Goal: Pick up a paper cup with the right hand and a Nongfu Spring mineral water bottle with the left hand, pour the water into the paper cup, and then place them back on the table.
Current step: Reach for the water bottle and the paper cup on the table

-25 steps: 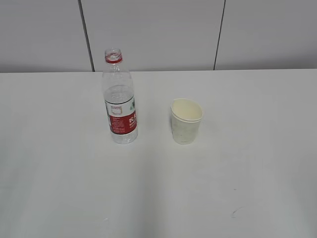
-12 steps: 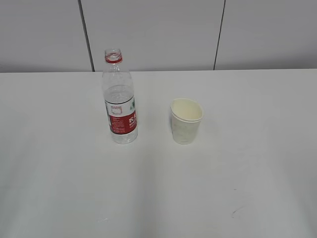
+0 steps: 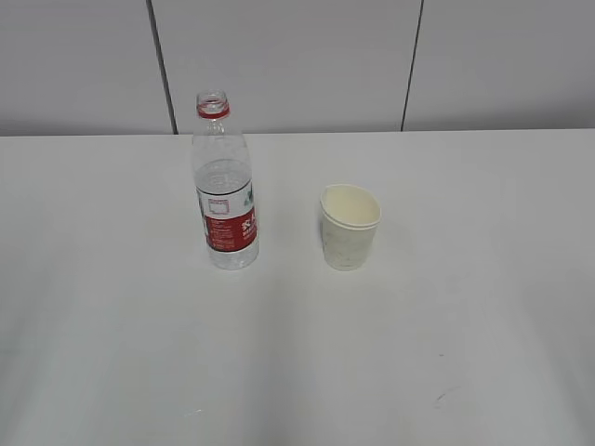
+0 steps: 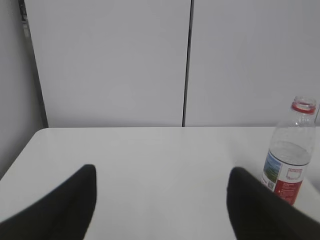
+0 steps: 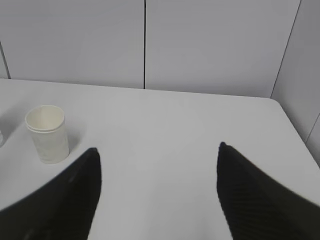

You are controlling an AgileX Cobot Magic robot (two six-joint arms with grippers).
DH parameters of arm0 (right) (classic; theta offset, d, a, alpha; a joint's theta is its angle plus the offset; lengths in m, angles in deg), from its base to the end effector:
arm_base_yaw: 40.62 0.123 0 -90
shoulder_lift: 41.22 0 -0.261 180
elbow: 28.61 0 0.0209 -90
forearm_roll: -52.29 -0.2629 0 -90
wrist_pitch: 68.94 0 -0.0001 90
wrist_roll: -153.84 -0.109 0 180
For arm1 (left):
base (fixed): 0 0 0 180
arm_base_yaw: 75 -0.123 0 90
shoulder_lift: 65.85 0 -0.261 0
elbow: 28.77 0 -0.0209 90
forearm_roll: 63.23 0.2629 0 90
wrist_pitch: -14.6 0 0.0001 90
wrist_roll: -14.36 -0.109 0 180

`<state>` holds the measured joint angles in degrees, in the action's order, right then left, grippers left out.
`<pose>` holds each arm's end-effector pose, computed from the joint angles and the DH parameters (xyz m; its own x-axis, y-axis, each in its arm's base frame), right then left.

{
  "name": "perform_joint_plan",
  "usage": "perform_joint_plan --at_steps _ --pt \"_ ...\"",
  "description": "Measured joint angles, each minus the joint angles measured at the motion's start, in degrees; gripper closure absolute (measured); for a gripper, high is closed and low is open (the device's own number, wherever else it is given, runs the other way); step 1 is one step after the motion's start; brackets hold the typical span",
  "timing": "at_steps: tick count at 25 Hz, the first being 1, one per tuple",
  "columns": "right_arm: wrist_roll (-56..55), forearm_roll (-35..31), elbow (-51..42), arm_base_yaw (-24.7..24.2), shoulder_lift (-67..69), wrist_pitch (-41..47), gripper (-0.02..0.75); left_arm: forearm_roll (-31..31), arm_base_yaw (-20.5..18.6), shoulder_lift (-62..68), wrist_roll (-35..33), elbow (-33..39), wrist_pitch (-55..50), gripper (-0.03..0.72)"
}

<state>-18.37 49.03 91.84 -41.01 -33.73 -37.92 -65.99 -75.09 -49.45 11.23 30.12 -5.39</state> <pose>0.0830 0.0026 0.2635 -0.1370 -0.0861 -0.9868 -0.0343 0.9960 -0.0822 0.1071 -0.0016 0.2736 -0.0915 0.0092 -0.9958 0.0157 0.9998 0.0078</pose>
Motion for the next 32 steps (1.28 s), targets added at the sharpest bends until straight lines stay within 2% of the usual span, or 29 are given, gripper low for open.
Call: perform_joint_plan --at_steps 9,19,25,32 --pt "0.1 0.0 -0.3 0.0 14.0 -9.1 0.202 0.6 0.0 6.9 0.0 0.3 8.1 0.189" --pt "0.2 0.2 -0.6 0.0 31.4 -24.2 0.202 1.4 0.0 20.3 0.0 5.0 25.7 0.189" --pt "0.2 0.2 -0.6 0.0 40.8 -33.3 0.202 1.4 0.1 24.7 0.0 5.2 30.1 0.189" --pt "0.2 0.2 -0.6 0.0 50.3 -42.6 0.202 1.4 4.2 29.7 0.0 5.2 33.9 0.189"
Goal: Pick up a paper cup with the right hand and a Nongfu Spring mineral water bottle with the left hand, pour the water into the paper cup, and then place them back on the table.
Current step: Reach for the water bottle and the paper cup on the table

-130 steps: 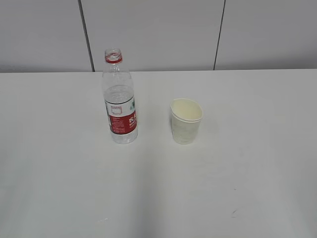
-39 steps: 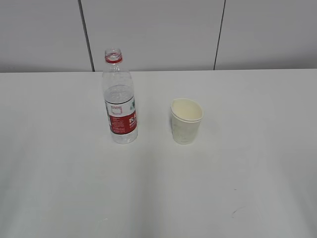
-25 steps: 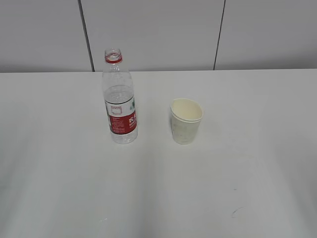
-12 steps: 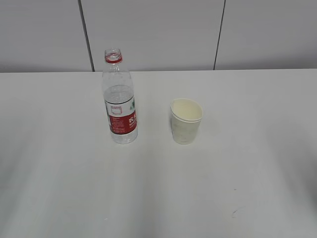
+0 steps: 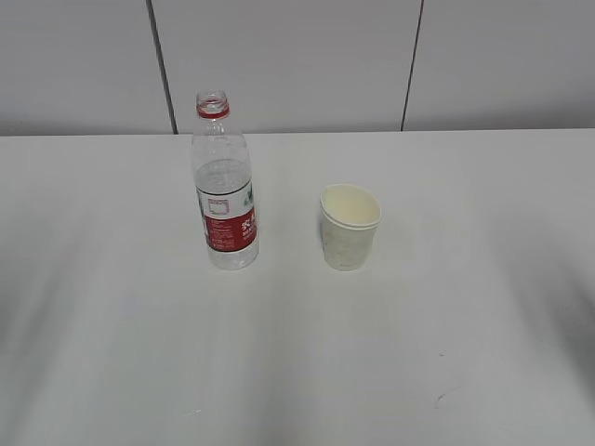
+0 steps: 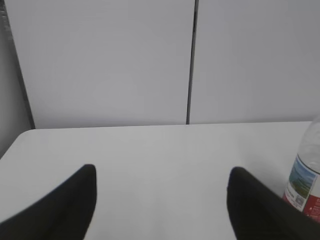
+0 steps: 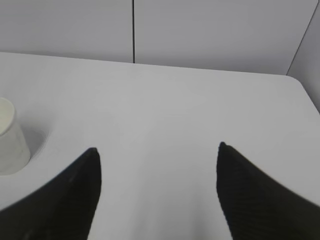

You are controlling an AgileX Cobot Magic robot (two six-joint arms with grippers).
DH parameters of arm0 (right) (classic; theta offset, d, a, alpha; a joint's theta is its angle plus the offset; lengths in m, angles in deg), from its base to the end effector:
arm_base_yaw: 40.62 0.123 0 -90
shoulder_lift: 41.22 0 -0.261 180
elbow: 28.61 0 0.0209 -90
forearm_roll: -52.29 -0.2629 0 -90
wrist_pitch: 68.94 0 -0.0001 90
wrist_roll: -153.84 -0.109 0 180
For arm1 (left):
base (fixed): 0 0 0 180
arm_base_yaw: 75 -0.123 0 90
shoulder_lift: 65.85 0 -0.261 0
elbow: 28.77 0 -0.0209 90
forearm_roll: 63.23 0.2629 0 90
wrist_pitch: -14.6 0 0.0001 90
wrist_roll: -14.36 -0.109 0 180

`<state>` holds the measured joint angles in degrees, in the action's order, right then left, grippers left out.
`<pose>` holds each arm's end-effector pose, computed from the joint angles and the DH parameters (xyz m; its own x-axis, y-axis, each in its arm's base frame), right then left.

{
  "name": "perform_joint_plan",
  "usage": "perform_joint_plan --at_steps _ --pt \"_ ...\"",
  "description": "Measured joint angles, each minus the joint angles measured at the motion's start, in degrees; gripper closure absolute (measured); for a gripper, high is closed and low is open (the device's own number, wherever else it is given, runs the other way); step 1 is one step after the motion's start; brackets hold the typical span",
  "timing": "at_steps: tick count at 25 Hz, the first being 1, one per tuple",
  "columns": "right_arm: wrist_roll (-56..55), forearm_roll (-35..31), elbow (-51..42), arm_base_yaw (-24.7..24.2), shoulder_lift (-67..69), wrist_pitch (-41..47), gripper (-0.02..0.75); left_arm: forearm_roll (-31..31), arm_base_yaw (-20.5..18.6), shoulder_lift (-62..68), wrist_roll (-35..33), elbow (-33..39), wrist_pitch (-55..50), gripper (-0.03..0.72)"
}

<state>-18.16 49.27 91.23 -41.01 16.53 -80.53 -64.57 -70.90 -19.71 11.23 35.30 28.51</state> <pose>0.2074 -0.0026 0.2084 -0.2817 -0.0860 -0.9557 -0.0078 0.9962 -0.0873 0.1810 -0.0124 0.2279 -0.1074 0.0397 -0.9934 0.0694 0.9971 0.0323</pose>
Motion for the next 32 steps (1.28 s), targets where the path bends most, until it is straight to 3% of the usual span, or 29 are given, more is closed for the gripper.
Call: perform_joint_plan --at_steps 5,15,20,32 --pt "-3.0 4.8 0.0 0.0 5.4 -5.8 0.202 0.5 2.9 6.0 0.0 -0.1 5.6 0.189" --pt "-15.6 23.4 1.7 0.0 15.6 -16.5 0.202 1.3 9.3 21.0 0.0 -2.3 15.2 0.189" --pt "-18.5 27.7 2.4 0.0 22.9 -24.1 0.202 1.3 12.0 29.0 0.0 -2.5 21.8 0.189" --pt "-19.0 36.6 8.4 0.0 47.7 -39.4 0.202 2.8 12.2 45.9 0.0 -3.9 28.2 0.189"
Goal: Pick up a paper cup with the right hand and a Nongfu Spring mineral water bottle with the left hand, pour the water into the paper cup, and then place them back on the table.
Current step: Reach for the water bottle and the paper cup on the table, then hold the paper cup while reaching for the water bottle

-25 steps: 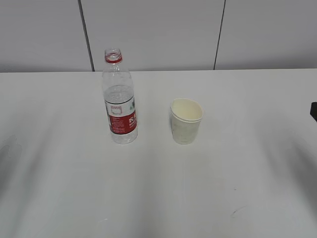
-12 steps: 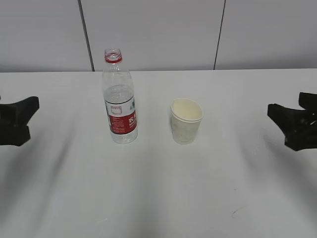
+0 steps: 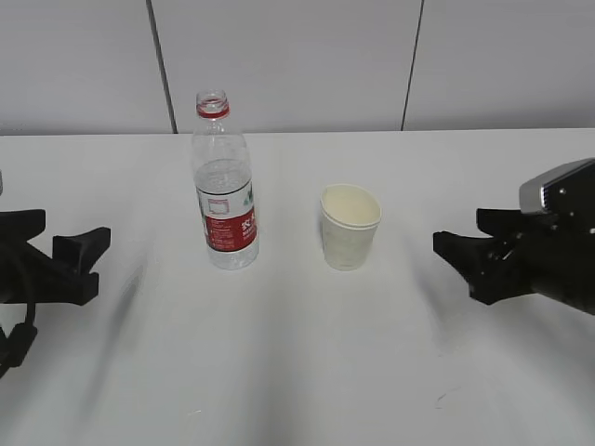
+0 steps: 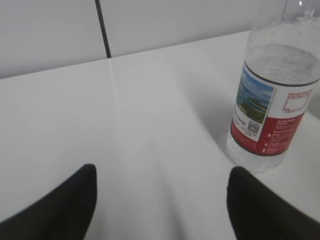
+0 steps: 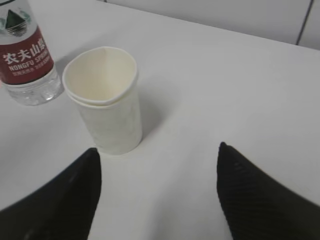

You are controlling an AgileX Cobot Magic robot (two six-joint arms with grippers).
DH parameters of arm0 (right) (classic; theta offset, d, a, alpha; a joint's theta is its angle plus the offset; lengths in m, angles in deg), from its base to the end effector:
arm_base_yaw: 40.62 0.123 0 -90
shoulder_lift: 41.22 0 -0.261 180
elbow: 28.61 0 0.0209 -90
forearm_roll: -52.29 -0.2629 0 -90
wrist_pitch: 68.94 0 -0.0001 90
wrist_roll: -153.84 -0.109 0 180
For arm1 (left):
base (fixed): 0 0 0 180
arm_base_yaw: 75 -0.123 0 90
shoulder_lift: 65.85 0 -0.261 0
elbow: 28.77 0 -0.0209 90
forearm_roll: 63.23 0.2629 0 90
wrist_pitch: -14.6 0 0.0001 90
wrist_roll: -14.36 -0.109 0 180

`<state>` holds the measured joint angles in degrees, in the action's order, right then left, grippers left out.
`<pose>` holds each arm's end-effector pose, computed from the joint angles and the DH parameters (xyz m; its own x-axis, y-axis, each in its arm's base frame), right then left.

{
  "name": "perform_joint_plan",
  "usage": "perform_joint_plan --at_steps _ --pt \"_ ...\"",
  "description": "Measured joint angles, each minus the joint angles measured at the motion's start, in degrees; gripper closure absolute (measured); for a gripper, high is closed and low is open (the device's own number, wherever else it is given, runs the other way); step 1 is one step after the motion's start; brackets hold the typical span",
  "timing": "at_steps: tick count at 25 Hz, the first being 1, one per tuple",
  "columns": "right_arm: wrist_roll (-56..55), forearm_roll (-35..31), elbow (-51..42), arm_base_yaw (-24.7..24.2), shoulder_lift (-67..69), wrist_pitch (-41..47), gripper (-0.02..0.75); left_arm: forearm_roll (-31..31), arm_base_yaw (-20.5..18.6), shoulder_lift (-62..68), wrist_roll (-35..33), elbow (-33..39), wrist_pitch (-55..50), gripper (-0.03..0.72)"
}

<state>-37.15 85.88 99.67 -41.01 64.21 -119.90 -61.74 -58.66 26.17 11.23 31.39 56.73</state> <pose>0.2827 0.0449 0.1045 -0.2770 -0.1814 -0.9436 -0.4598 0.8873 -0.0356 0.2420 -0.0729 0.1236 -0.3063 0.1668 -0.9372 0.3205 0.9451 0.0634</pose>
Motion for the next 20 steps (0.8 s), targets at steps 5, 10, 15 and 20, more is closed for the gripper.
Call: perform_joint_plan --at_steps 5,10,15,20 --pt "0.0 4.6 4.6 0.0 8.3 -5.7 0.202 0.2 0.0 1.6 0.0 0.0 0.5 0.189" --pt "0.0 10.1 9.2 0.0 14.7 -8.6 0.202 0.3 0.0 1.6 0.0 0.0 0.7 0.189" --pt "0.0 11.2 12.9 0.7 19.2 -10.5 0.202 0.4 0.0 1.6 0.0 0.0 0.7 0.189" --pt "0.0 10.0 16.7 4.1 23.1 -10.5 0.170 0.4 0.0 1.6 0.2 0.0 0.8 0.189"
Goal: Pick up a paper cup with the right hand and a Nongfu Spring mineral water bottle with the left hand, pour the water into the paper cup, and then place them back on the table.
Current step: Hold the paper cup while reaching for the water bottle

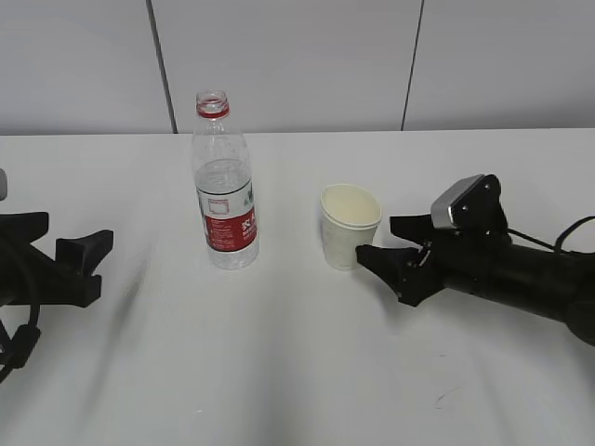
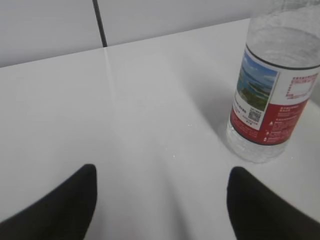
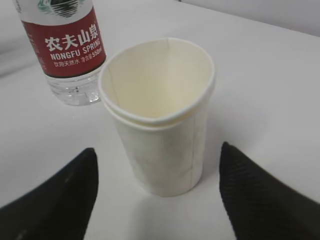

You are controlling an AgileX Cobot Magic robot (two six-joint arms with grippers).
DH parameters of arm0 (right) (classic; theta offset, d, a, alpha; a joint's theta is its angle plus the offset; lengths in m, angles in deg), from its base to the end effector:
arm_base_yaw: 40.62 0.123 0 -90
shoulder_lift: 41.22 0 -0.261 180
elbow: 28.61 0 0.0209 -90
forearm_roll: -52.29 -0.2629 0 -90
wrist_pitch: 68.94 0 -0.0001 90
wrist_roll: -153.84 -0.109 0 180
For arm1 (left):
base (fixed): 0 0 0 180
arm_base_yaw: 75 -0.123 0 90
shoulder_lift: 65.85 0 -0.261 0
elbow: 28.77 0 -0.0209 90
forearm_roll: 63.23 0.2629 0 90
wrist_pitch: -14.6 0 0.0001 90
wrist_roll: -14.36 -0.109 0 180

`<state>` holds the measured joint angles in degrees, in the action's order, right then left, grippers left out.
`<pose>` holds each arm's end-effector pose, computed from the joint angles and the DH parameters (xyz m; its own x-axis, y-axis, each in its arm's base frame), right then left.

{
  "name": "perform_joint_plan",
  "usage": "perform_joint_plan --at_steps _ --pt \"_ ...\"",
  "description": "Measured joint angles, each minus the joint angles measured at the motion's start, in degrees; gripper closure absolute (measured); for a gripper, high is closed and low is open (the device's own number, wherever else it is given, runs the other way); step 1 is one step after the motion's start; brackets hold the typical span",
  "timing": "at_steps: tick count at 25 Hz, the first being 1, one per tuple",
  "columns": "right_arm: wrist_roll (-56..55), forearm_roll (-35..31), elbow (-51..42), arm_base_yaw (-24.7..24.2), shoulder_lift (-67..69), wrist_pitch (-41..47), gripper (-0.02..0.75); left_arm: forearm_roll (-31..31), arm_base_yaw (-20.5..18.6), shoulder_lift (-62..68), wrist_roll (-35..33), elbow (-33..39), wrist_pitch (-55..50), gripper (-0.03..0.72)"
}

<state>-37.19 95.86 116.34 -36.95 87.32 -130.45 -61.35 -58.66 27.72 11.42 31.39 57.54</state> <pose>0.3333 0.0875 0.0505 -0.1960 -0.1970 -0.9606 -0.6813 0.7319 -0.0111 0.2423 -0.0736 0.1182 -0.3172 0.1714 -0.9327 0.3261 0.9433 0.0624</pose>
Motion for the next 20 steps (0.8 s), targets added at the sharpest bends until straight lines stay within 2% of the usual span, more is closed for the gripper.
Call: perform_joint_plan --at_steps 3,6,20 --pt "0.0 -2.9 1.8 1.9 2.3 0.1 0.106 0.0 0.0 0.0 0.0 0.0 0.3 0.189" --pt "0.0 -3.8 4.0 3.2 4.0 0.1 0.086 0.0 0.0 0.0 0.0 -0.1 0.3 0.189" --pt "0.0 -5.7 12.2 4.7 11.2 0.1 0.085 0.4 0.0 0.1 1.5 -0.1 0.4 0.189"
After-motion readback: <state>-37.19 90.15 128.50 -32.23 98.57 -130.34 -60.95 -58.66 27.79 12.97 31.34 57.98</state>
